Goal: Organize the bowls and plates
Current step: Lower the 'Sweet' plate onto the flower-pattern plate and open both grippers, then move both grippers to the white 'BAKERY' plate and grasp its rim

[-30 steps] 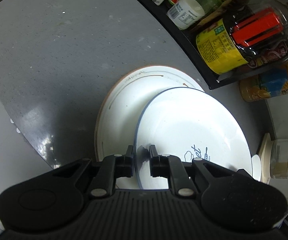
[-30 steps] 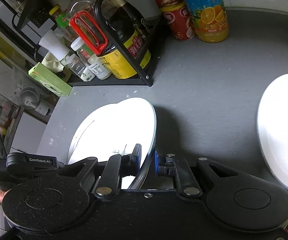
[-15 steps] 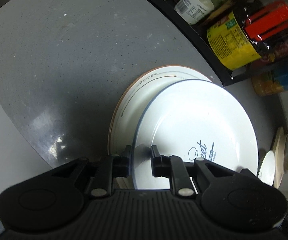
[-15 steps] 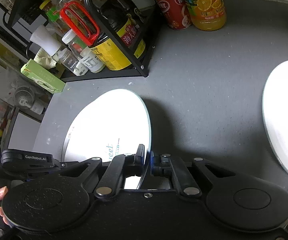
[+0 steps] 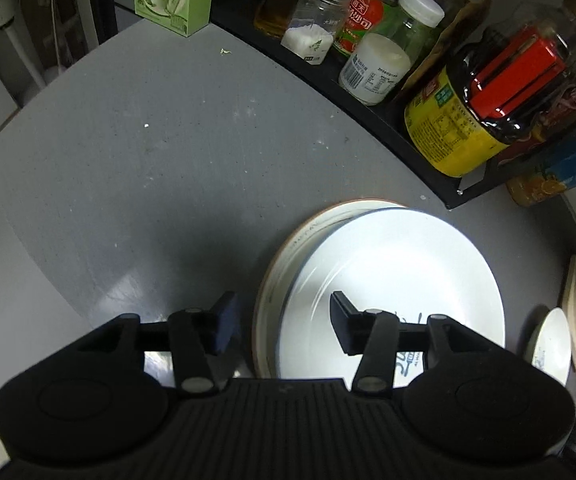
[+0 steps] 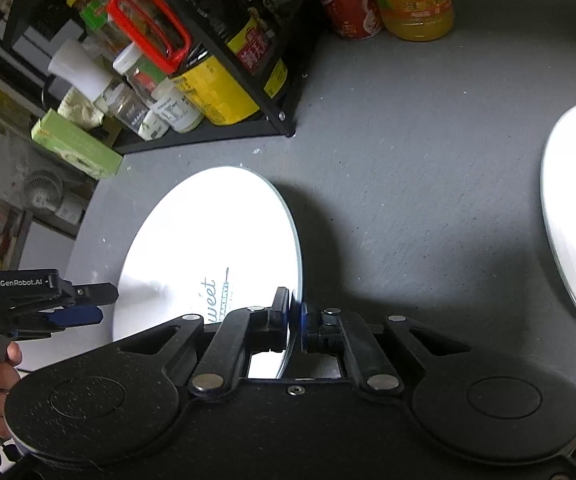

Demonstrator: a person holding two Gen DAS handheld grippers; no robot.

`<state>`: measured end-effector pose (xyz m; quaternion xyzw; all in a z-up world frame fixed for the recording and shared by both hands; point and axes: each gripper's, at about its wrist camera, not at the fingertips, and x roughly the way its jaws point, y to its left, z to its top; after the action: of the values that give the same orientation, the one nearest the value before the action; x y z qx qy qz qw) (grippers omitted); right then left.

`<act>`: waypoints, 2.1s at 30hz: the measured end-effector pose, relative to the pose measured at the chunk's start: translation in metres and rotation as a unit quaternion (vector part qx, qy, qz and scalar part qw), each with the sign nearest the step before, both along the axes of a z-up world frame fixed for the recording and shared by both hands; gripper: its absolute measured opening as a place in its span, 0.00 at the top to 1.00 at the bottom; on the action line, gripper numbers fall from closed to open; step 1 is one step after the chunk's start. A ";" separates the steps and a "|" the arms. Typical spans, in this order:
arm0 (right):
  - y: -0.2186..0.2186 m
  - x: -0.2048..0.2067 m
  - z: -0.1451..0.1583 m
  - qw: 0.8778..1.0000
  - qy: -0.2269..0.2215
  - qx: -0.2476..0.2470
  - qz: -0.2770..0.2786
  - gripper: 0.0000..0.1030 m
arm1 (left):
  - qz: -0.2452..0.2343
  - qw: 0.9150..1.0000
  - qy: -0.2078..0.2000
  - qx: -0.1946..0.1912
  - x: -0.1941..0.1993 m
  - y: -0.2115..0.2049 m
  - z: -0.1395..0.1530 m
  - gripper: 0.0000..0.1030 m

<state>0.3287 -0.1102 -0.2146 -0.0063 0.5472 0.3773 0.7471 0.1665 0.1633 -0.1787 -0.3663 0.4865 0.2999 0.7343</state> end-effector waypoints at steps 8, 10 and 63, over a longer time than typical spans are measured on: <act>0.006 -0.001 -0.006 1.000 0.007 -0.010 0.001 0.91 | 0.016 0.999 0.032 -0.019 -0.005 0.004 -0.022 0.52; 0.008 -0.001 -0.007 1.000 0.009 -0.011 0.000 0.89 | 0.022 0.999 0.042 -0.016 -0.005 0.006 -0.026 0.52; -0.158 0.021 0.100 0.979 -0.095 0.030 -0.177 0.13 | -0.192 0.980 -0.035 0.048 0.118 -0.133 0.054 0.30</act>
<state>0.3501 -0.2680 -0.1148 0.0772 0.4544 0.2530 0.8506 0.2843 0.0300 -0.1247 -0.2405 0.5072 0.1632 0.8113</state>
